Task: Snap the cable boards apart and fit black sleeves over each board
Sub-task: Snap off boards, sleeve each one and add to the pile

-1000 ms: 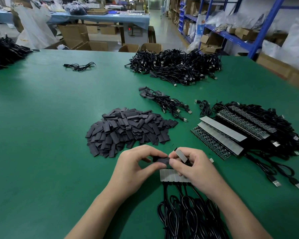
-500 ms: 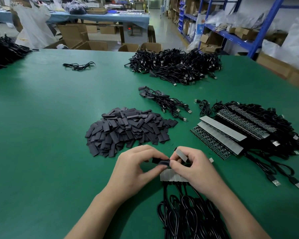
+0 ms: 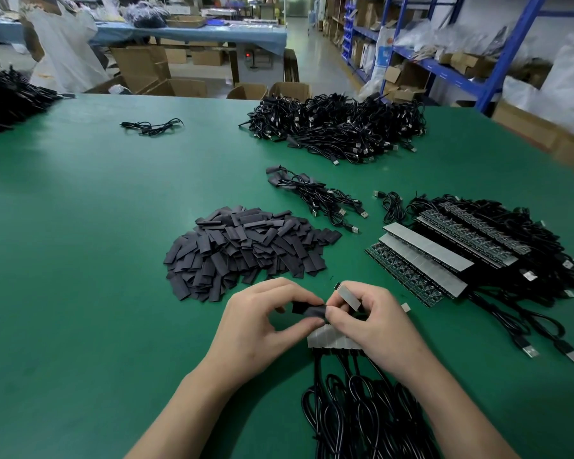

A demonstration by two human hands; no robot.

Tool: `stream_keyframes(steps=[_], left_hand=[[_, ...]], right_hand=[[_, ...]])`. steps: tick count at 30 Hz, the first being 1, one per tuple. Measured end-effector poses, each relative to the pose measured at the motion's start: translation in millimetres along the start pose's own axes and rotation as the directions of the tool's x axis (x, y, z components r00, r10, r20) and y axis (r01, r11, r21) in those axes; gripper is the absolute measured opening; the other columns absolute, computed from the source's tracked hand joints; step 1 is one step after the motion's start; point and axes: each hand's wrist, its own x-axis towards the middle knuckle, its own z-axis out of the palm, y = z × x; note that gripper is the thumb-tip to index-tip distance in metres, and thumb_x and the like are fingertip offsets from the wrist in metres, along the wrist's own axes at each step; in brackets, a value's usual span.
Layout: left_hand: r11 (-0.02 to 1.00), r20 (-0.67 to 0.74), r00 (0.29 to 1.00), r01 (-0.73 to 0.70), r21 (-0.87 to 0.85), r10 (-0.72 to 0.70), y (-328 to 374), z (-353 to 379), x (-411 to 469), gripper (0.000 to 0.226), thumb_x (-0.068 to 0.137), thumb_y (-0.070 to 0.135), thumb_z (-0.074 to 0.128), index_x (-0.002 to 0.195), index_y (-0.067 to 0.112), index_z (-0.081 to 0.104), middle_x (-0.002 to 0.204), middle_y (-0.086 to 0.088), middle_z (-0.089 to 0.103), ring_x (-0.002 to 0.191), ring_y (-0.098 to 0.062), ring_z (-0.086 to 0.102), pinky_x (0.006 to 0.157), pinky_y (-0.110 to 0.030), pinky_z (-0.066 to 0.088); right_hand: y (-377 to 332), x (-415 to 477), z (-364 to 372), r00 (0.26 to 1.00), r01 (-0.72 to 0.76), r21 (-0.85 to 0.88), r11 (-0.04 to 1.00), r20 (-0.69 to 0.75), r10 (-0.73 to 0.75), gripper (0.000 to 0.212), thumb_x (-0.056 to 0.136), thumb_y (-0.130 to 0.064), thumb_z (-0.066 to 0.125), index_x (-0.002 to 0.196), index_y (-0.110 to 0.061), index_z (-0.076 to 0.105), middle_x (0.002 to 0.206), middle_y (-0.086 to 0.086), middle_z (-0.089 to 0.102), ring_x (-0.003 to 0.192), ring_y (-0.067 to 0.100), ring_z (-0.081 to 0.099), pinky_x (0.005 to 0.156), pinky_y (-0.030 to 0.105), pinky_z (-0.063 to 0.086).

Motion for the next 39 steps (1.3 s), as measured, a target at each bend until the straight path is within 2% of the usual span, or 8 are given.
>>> stream_keyframes(steps=[4,11,27,31,33,35,37,39], left_hand=[[0.999,-0.012,1.0,-0.025,0.022,0.025,0.0,-0.1,-0.2,0.013,0.088,0.036,0.08,0.1,0.031,0.077,0.098,0.02,0.072,0.094,-0.007,0.07,0.076,-0.032,0.055],[0.998,-0.032,0.997,-0.065,0.021,0.066,1.2,0.2,0.5,0.011,0.089,0.032,0.08,0.099,0.026,0.078,0.097,0.018,0.072,0.092,-0.006,0.07,0.078,-0.032,0.058],[0.998,-0.056,0.997,-0.051,0.035,0.053,-0.9,0.6,0.6,0.01,0.089,0.032,0.079,0.098,0.027,0.078,0.095,0.017,0.073,0.091,-0.008,0.069,0.074,-0.029,0.054],[0.999,-0.071,0.997,-0.036,0.013,0.037,-1.0,-0.8,0.4,0.012,0.089,0.035,0.077,0.097,0.027,0.077,0.094,0.018,0.072,0.09,-0.008,0.068,0.071,-0.027,0.053],[1.0,-0.091,0.996,-0.022,-0.001,0.021,-1.8,-1.8,0.8,0.01,0.088,0.03,0.08,0.097,0.026,0.077,0.093,0.018,0.072,0.089,-0.008,0.068,0.07,-0.028,0.052],[1.0,-0.115,0.993,-0.005,-0.029,0.002,-2.1,-2.9,1.6,0.011,0.086,0.024,0.083,0.096,0.026,0.078,0.093,0.017,0.072,0.09,-0.009,0.069,0.07,-0.028,0.052],[0.998,-0.137,0.991,0.004,-0.058,-0.012,-2.2,-3.9,2.4,0.012,0.085,0.023,0.083,0.096,0.026,0.078,0.094,0.017,0.073,0.091,-0.01,0.069,0.07,-0.026,0.052],[0.997,-0.154,0.988,0.013,-0.075,-0.024,-2.9,-4.4,2.6,0.011,0.085,0.023,0.082,0.095,0.024,0.079,0.093,0.017,0.074,0.09,-0.011,0.069,0.07,-0.026,0.053]], right_hand=[[1.1,-0.7,0.1,1.0,0.001,0.011,1.0,0.013,-0.002,0.018,0.081,-0.033,0.066,0.073,-0.017,0.066,0.063,-0.01,0.054,0.061,0.005,0.047,0.058,0.02,0.039],[1.6,-0.2,0.7,1.0,-0.014,0.044,0.999,0.026,0.013,0.018,0.082,-0.032,0.066,0.072,-0.017,0.066,0.061,-0.01,0.052,0.061,0.007,0.047,0.06,0.028,0.039],[3.7,0.2,0.3,0.999,-0.008,0.07,0.998,0.042,0.005,0.018,0.083,-0.042,0.065,0.077,-0.026,0.07,0.066,-0.012,0.061,0.064,0.002,0.053,0.065,0.024,0.043],[2.3,-0.8,-0.4,0.999,-0.001,0.112,0.994,0.047,-0.004,0.022,0.086,-0.045,0.059,0.079,-0.026,0.068,0.063,-0.007,0.054,0.064,0.009,0.051,0.064,0.034,0.043],[1.0,-0.8,-1.1,0.999,-0.009,0.173,0.985,0.049,0.0,0.022,0.09,-0.037,0.051,0.073,-0.032,0.066,0.065,0.005,0.053,0.067,0.02,0.051,0.07,0.046,0.044],[1.7,-0.1,-1.8,0.998,-0.023,0.182,0.983,0.061,0.012,0.028,0.091,-0.031,0.043,0.075,-0.03,0.066,0.068,0.008,0.055,0.072,0.027,0.054,0.078,0.05,0.045],[3.8,0.4,-1.2,0.997,-0.029,0.158,0.987,0.07,0.018,0.03,0.094,-0.032,0.04,0.09,-0.027,0.069,0.069,-0.001,0.059,0.074,0.022,0.058,0.081,0.041,0.046],[5.8,0.5,0.2,0.998,-0.008,0.129,0.992,0.069,-0.001,0.023,0.101,-0.032,0.044,0.106,-0.034,0.066,0.072,-0.004,0.066,0.075,0.015,0.061,0.076,0.029,0.048]])
